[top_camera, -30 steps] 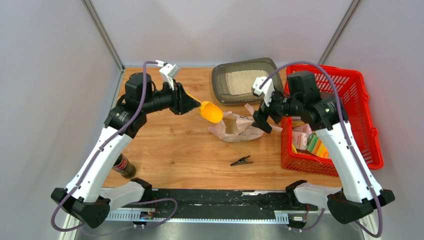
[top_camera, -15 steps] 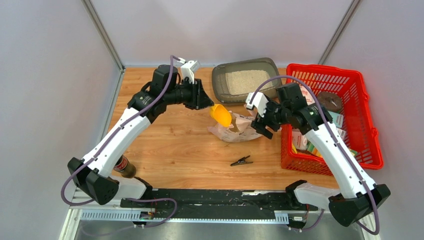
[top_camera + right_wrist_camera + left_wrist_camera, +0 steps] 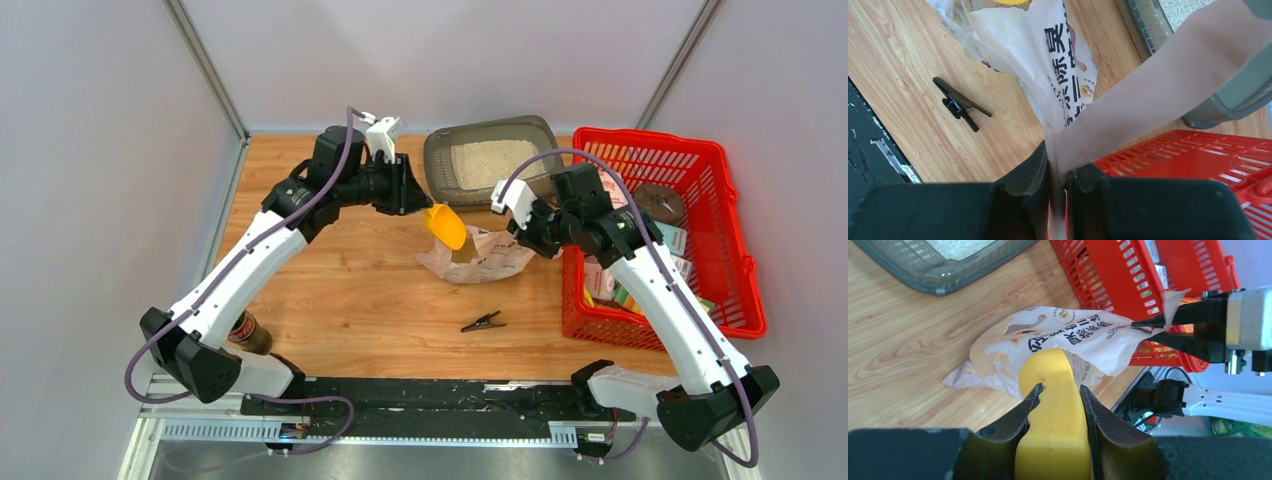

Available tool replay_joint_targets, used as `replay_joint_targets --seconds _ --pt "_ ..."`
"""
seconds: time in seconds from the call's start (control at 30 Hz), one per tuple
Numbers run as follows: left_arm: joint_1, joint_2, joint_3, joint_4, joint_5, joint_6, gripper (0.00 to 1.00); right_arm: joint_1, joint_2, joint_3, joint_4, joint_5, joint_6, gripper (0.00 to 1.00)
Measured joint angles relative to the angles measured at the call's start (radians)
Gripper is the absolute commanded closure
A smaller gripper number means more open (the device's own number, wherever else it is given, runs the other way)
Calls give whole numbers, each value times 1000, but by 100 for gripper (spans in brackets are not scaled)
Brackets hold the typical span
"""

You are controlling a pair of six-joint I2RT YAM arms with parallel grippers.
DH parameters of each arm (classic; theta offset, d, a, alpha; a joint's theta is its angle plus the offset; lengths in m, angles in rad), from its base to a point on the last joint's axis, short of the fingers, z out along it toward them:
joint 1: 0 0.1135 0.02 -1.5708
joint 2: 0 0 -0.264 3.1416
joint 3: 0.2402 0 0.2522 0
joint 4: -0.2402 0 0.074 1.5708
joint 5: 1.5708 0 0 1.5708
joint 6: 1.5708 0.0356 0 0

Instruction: Fill the litter box with clean litter

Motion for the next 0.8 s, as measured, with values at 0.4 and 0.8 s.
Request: replay_joint_targets --seconds 0.4,0.8 --pt "-201 160 154 -92 -370 4 100 0 43 35 23 2 103 100" --pt "-314 301 159 -96 -723 15 100 0 51 36 74 18 344 100"
